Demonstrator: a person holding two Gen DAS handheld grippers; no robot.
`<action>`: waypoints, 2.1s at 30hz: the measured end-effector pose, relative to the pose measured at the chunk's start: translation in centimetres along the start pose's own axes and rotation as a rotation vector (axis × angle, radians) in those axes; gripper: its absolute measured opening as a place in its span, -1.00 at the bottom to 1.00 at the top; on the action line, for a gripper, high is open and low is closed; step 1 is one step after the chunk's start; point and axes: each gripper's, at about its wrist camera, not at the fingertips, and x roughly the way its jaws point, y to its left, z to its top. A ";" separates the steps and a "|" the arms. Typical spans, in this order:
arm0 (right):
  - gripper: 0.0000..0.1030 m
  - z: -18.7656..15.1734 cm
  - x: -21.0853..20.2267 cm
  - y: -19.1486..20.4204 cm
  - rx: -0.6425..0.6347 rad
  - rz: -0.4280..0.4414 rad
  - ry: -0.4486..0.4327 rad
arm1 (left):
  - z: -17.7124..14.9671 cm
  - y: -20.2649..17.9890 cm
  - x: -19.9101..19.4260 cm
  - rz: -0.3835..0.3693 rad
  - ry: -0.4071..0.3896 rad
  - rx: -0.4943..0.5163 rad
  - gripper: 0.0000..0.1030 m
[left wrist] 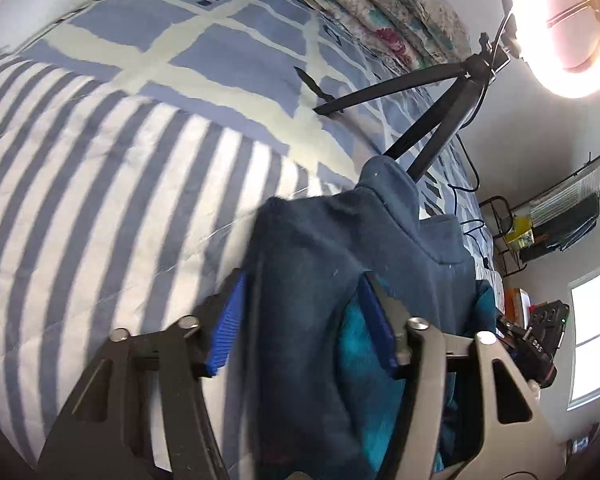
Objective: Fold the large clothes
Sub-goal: 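Grasp the folded jacket edge with both tools and lift it, then fold the lifted jacket over onto itself with both tools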
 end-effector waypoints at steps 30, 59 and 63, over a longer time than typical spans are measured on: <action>-0.92 -1.4 -9.4 15.3 -0.476 -0.038 -0.095 | -5.2 -10.7 -14.1 -0.124 -0.166 0.205 -0.93; -0.92 -26.8 -21.2 12.9 -0.516 -0.247 -0.014 | -28.1 -8.6 -23.0 0.050 -0.024 0.361 -0.90; -0.73 -28.1 -22.1 13.0 -0.586 -0.317 -0.030 | -29.2 -7.6 -24.9 0.049 -0.026 0.359 -0.65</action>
